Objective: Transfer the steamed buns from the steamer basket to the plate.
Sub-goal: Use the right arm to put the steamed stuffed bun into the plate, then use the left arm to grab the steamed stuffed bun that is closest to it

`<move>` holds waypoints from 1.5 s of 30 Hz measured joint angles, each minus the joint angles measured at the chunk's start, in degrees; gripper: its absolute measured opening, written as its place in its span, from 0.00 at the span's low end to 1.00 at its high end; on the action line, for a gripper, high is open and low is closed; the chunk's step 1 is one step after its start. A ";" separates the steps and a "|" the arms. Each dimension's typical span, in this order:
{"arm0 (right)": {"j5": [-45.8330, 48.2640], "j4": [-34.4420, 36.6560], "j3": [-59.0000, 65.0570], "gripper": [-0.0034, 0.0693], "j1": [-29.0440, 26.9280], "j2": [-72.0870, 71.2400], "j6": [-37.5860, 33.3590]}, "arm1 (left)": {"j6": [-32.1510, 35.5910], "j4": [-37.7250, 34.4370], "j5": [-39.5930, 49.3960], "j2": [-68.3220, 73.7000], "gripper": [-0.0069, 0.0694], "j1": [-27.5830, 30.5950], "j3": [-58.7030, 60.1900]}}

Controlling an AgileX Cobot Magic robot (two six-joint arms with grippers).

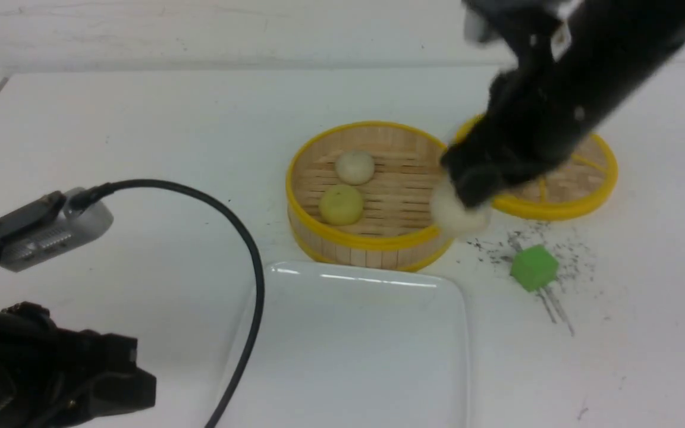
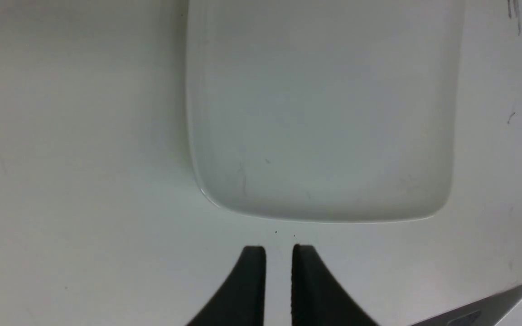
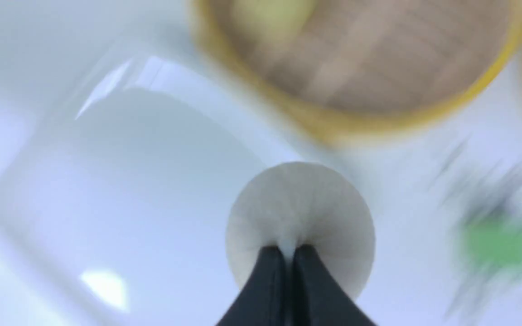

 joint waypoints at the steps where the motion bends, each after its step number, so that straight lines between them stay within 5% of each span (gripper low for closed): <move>1: -1.35 1.85 5.14 0.06 1.93 -0.25 -0.13 | 0.00 0.11 0.00 0.00 0.25 0.00 0.00; 8: -19.94 -0.16 18.67 0.20 10.68 5.03 -0.54 | -0.06 1.85 -0.66 0.00 0.27 0.00 0.00; 15: -22.78 -2.26 18.55 0.72 11.79 8.66 -0.44 | -1.14 2.38 -3.10 0.09 0.29 0.00 -0.21; 18: -20.16 -2.45 16.95 0.76 11.24 7.25 -0.44 | -2.16 2.59 -2.78 0.64 0.30 0.00 -1.53; 21: -15.48 -3.77 13.54 0.62 9.20 2.73 -0.44 | -3.30 2.85 -0.96 2.94 0.33 0.00 -6.85; 27: -2.09 -6.50 12.05 0.06 1.88 -10.19 -0.20 | -3.60 2.80 1.45 12.00 0.44 -1.86 -17.92; 37: 3.06 -7.40 26.78 0.03 -7.64 -28.13 0.59 | -7.79 7.35 -1.41 38.08 0.57 -18.85 -39.48; 45: -0.39 -7.72 34.05 0.03 -8.93 -32.65 0.59 | -15.42 15.26 0.93 59.66 0.59 -22.24 -64.18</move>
